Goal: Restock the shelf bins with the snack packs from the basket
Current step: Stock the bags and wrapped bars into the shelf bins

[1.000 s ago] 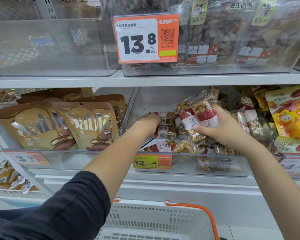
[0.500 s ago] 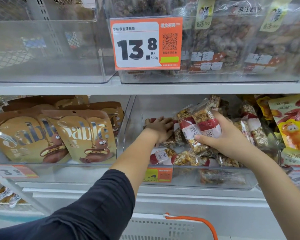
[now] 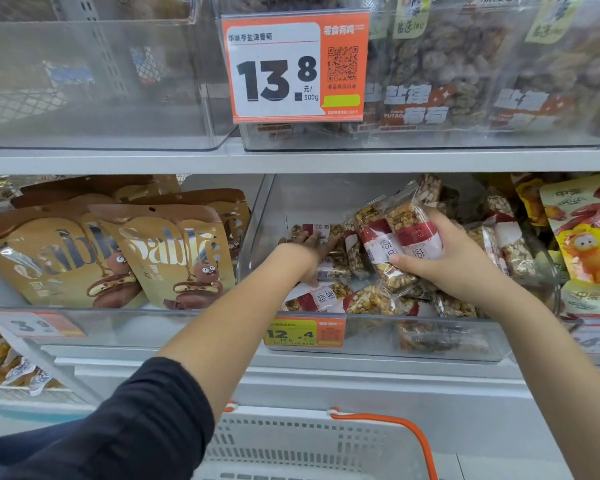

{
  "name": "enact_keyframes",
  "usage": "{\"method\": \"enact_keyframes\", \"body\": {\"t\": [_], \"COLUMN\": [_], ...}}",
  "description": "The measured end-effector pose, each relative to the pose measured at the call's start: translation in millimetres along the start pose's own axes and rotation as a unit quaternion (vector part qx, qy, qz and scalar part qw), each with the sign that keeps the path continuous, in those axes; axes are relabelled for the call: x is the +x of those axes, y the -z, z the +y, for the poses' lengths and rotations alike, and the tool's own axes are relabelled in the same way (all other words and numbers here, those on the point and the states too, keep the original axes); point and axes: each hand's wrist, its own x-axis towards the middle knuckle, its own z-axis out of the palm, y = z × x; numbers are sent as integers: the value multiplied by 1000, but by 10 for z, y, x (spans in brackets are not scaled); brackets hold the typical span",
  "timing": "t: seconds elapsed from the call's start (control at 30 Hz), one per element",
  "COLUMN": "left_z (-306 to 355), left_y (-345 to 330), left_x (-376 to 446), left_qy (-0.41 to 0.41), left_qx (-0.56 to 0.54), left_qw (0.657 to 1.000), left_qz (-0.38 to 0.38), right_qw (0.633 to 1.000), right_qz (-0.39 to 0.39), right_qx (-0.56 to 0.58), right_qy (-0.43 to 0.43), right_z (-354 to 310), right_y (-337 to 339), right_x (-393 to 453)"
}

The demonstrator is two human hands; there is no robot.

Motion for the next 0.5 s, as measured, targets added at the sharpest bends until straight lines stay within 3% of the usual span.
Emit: {"method": "enact_keyframes", "body": {"t": [0.1, 0.23, 0.37, 0.43, 0.5], "left_z": [-31, 2, -15, 7, 74], "left_y": [-23, -29, 91, 82, -6], "left_x": [17, -90, -414, -584, -644], "left_qy": [32, 32, -55, -101, -97], "left_qx": [-29, -27, -114, -132, -103], "left_qw": [998, 999, 990, 986, 989], "left_qz": [38, 17, 57, 13, -38], "right_qw": [1000, 1000, 1000, 1000, 1000], "right_qz": [1, -1, -4, -2, -1], "right_qx": [9, 16, 16, 12, 7], "right_qy": [-1, -3, -3, -5, -4], "right_z": [-11, -17, -32, -30, -37], "right_y": [-10, -2, -6, -8, -11], "right_x": [-25, -35, -28, -23, -27]}}
